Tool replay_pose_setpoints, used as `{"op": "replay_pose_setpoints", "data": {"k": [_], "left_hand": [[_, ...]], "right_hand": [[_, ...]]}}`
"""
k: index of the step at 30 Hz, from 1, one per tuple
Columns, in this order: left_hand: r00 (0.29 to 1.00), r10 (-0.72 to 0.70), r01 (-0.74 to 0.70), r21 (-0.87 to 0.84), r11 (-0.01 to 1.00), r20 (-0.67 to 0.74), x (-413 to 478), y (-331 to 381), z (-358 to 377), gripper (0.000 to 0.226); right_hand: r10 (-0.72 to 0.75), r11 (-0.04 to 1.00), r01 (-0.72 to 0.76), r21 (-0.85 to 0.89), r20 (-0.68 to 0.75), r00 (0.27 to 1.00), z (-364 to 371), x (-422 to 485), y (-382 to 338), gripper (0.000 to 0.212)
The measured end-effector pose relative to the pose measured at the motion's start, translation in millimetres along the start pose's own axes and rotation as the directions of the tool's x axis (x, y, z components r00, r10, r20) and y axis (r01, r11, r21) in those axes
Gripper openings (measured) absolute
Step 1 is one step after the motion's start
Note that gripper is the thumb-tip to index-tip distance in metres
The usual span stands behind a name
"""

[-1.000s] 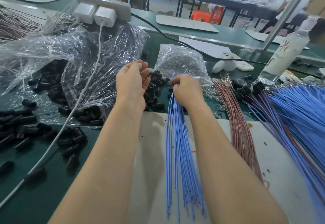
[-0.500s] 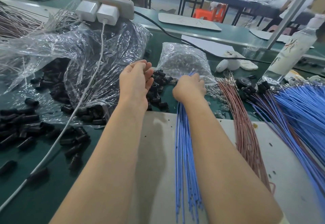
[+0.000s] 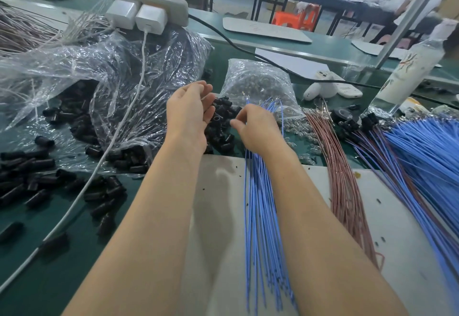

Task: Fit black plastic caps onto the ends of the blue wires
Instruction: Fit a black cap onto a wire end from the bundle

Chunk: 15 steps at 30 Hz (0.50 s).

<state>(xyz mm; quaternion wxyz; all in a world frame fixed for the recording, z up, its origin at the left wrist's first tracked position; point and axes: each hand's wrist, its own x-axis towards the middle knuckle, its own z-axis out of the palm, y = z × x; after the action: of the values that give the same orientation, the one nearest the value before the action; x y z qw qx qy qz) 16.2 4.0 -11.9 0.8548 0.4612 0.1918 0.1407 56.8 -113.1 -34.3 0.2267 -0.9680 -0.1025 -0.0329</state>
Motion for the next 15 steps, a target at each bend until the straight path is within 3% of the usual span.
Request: {"op": "replay_pose_setpoints", "data": {"k": [2,4,6,8,11,15], "left_hand": [[1.000,0.025,-0.026,0.041,0.999,0.002,-2,0,-1,0.015],[0.996,0.088,-0.090,0.176,0.980,0.024,-5,-2,-1,0.014],[0.986,0.121,-0.156,0.385,0.910,0.113,-11,-9,-1,0.012],[0.970,0.037,-0.157,0.500,0.852,0.242,-20,-18,1,0.005],[0.926,-0.092,-0.123,0.524,0.843,0.366,-35,-33,5,0.011],[0.934,-0.094,-0.075,0.447,0.892,0.344,-50,-48,8,0.010]], "right_hand": [[0.025,0.942,-0.023,0.335,-0.001,1.000,-6,-6,0,0.014],[0.063,0.783,-0.063,0.618,0.022,0.998,-15,-13,1,0.007],[0.097,0.630,-0.094,0.771,0.042,0.994,-26,-22,5,0.009],[0.125,0.564,-0.118,0.817,0.058,0.991,-36,-32,9,0.012],[0.129,0.577,-0.138,0.805,0.078,0.989,-41,-50,15,0.013],[0.136,0.641,-0.093,0.762,0.007,0.991,-41,-71,27,0.016]]}}
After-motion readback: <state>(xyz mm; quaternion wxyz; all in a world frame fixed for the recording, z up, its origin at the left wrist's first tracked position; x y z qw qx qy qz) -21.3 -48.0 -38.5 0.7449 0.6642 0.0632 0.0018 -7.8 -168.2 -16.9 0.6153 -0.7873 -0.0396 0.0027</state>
